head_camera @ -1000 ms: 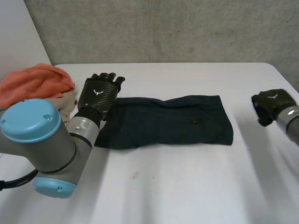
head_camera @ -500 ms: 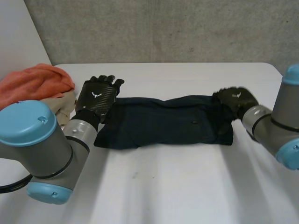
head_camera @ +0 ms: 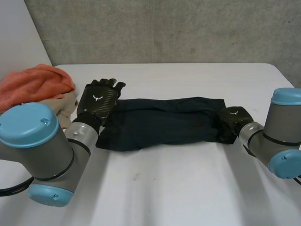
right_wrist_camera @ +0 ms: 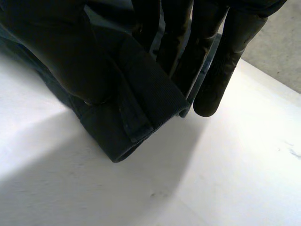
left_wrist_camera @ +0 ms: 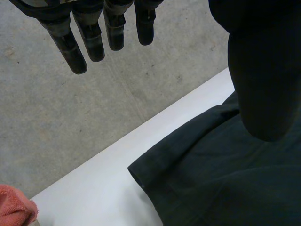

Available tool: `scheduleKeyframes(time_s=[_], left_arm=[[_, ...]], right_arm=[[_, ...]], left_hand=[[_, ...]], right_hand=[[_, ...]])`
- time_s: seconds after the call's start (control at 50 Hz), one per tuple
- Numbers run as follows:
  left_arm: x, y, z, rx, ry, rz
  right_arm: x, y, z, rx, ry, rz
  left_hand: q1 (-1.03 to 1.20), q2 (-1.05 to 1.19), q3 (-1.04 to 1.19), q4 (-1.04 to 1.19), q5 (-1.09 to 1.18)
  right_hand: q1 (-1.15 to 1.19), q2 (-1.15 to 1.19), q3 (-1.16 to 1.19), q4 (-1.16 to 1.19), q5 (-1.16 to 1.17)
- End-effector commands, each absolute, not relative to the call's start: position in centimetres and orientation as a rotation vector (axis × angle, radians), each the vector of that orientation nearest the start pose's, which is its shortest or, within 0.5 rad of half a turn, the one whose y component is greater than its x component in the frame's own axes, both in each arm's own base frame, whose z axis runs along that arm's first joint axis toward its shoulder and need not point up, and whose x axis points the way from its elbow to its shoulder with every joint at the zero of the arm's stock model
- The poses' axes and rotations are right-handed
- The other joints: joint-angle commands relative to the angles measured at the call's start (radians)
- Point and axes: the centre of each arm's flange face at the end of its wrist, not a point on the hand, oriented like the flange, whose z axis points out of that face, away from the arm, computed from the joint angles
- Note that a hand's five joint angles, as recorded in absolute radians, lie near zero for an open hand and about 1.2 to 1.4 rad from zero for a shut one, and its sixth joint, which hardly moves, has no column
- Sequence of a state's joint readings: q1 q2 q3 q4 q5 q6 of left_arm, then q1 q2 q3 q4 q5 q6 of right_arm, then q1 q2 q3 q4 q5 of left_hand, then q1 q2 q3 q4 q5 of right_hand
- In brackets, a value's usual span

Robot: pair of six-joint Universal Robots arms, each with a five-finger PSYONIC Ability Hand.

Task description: Fold the laundry.

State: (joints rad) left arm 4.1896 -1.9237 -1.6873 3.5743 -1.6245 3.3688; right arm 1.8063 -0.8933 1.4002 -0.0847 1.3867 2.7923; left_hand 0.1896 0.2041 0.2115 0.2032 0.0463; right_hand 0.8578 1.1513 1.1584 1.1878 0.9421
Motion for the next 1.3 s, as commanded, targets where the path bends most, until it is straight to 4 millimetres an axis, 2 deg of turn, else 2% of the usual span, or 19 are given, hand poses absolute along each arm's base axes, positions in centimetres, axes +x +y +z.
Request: scheduleKeyframes(time_s=[0.02,0.12,0.2,0.32,0.4,0.42,0.48,0.5,0.56,0.62,0.7,0.76,0.78,0.84,0.9,0.96,1.02,1.12,1.3], left_arm=[[-29.0,-25.2,19.5,0.816,2.246,-2.287],[-29.0,-25.2,19.7,0.811,2.24,-2.294],[-29.0,-25.2,19.8,0.812,2.237,-2.295],[-29.0,-25.0,19.9,0.816,2.241,-2.29],[-29.0,-25.0,20.0,0.815,2.238,-2.294],[-29.0,-25.0,20.2,0.812,2.232,-2.301],[-29.1,-25.0,20.7,0.806,2.217,-2.321],[-29.2,-25.0,21.0,0.803,2.207,-2.335],[-29.4,-24.9,21.5,0.805,2.19,-2.358],[-30.0,-24.9,22.4,0.807,2.161,-2.402],[-30.5,-25.0,23.2,0.792,2.136,-2.437],[-30.8,-25.3,23.8,0.765,2.114,-2.455],[-31.0,-25.6,24.1,0.74,2.098,-2.465],[-31.6,-26.3,24.0,0.72,2.092,-2.464],[-32.9,-26.7,24.1,0.731,2.087,-2.482],[-34.4,-27.1,23.8,0.767,2.101,-2.481],[-36.1,-27.4,22.8,0.821,2.135,-2.46],[-39.3,-26.4,20.6,0.963,2.202,-2.407],[-42.4,-27.3,16.6,1.087,2.274,-2.311]], right_arm=[[21.5,-35.1,13.1,-0.853,2.437,-1.708],[17.6,-36.0,15.8,-0.89,2.512,-1.804],[14.2,-36.8,16.4,-0.97,2.622,-1.827],[12.4,-37.4,16.8,-1.138,2.666,-1.866],[15.3,-37.0,18.7,-1.253,2.523,-1.972],[17.9,-36.3,19.9,-1.316,2.398,-2.046],[21.8,-34.6,20.9,-1.416,2.213,-2.112],[24.2,-33.3,21.2,-1.469,2.089,-2.137],[27.8,-30.6,21.1,-1.549,1.911,-2.12],[32.9,-24.6,19.6,-1.758,1.617,-1.997],[34.7,-21.0,17.0,-1.944,1.47,-1.877],[34.6,-20.6,15.8,-1.993,1.488,-1.821],[34.3,-20.5,15.6,-1.991,1.517,-1.793],[34.2,-20.4,15.5,-1.931,1.565,-1.766],[33.8,-21.4,18.1,-1.7,1.661,-1.805],[31.0,-24.8,22.5,-1.338,1.796,-1.904],[28.0,-27.6,24.4,-1.018,1.921,-1.874],[26.6,-29.7,24.0,-0.761,2.05,-1.703],[27.1,-33.3,19.7,-0.777,2.259,-1.532]], left_hand=[[-0.015,-0.03,-0.037,-0.029,-0.046],[-0.015,-0.03,-0.037,-0.029,-0.046],[-0.015,-0.03,-0.037,-0.029,-0.046],[-0.015,-0.03,-0.037,-0.029,-0.046],[-0.015,-0.03,-0.037,-0.029,-0.046],[-0.015,-0.03,-0.037,-0.029,-0.046],[-0.015,-0.03,-0.037,-0.029,-0.046],[-0.015,-0.03,-0.037,-0.029,-0.046],[-0.015,-0.03,-0.037,-0.029,-0.046],[-0.015,-0.03,-0.037,-0.029,-0.046],[-0.015,-0.03,-0.037,-0.029,-0.046],[-0.015,-0.03,-0.037,-0.029,-0.046],[-0.015,-0.03,-0.037,-0.029,-0.046],[-0.015,-0.03,-0.037,-0.029,-0.046],[-0.014,-0.029,-0.036,-0.028,-0.045],[-0.014,-0.029,-0.036,-0.028,-0.045],[-0.005,-0.02,-0.027,-0.019,-0.037],[0.009,-0.005,-0.013,-0.004,-0.022],[0.039,0.024,0.017,0.025,0.007]], right_hand=[[0.538,0.245,0.238,0.208,0.28],[0.538,0.245,0.238,0.208,0.28],[0.538,0.245,0.238,0.208,0.28],[0.538,0.245,0.238,0.208,0.28],[0.538,0.245,0.238,0.208,0.28],[0.538,0.245,0.238,0.208,0.28],[0.538,0.245,0.238,0.208,0.28],[0.538,0.245,0.238,0.208,0.28],[0.538,0.245,0.238,0.208,0.28],[0.538,0.245,0.238,0.208,0.28],[0.538,0.245,0.238,0.208,0.28],[0.538,0.245,0.238,0.208,0.28],[0.095,-0.199,-0.206,-0.235,-0.164],[-0.683,-0.977,-0.984,-1.013,-0.942],[-0.683,-0.977,-0.984,-1.013,-0.942],[-0.683,-0.977,-0.984,-1.013,-0.942],[-0.683,-0.977,-0.984,-1.013,-0.942],[-0.683,-0.977,-0.984,-1.013,-0.942],[-0.683,-0.977,-0.984,-1.013,-0.942]])
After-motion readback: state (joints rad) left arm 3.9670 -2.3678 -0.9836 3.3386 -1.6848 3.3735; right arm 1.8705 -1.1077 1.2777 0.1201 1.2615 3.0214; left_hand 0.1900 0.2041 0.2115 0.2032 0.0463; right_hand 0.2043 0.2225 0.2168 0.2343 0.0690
